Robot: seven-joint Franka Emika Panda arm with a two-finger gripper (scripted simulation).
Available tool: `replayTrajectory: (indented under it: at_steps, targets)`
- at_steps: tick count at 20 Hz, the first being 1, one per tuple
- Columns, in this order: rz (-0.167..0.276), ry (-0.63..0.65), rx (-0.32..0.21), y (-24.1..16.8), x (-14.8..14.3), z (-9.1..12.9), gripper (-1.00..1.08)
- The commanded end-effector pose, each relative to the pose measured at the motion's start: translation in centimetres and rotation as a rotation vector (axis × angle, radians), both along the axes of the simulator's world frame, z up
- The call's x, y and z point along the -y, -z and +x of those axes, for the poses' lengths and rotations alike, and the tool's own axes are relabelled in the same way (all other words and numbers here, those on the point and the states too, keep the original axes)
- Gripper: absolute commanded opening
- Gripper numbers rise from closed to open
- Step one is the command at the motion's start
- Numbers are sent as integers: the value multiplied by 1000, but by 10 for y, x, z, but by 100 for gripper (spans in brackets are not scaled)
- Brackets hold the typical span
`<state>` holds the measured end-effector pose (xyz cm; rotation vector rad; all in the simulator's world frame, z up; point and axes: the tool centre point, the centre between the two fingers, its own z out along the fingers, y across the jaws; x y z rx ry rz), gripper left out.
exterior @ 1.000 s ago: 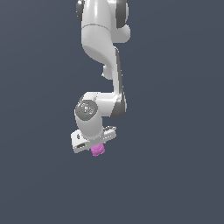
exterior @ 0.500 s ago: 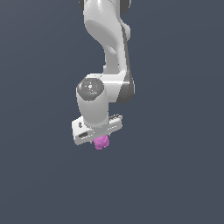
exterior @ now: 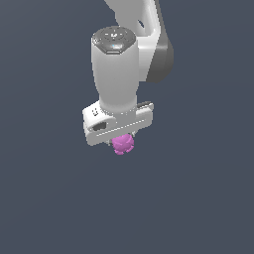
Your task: Pick up the object and move it to a goal position.
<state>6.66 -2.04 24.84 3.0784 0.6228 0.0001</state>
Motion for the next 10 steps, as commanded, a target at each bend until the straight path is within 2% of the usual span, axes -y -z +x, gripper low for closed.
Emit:
replayTrajectory:
  at_steps: [1,10]
  targets:
    - [0,0,-1,-29,-9,-2,-100]
    - [0,0,0,-127,-37,-7,-100]
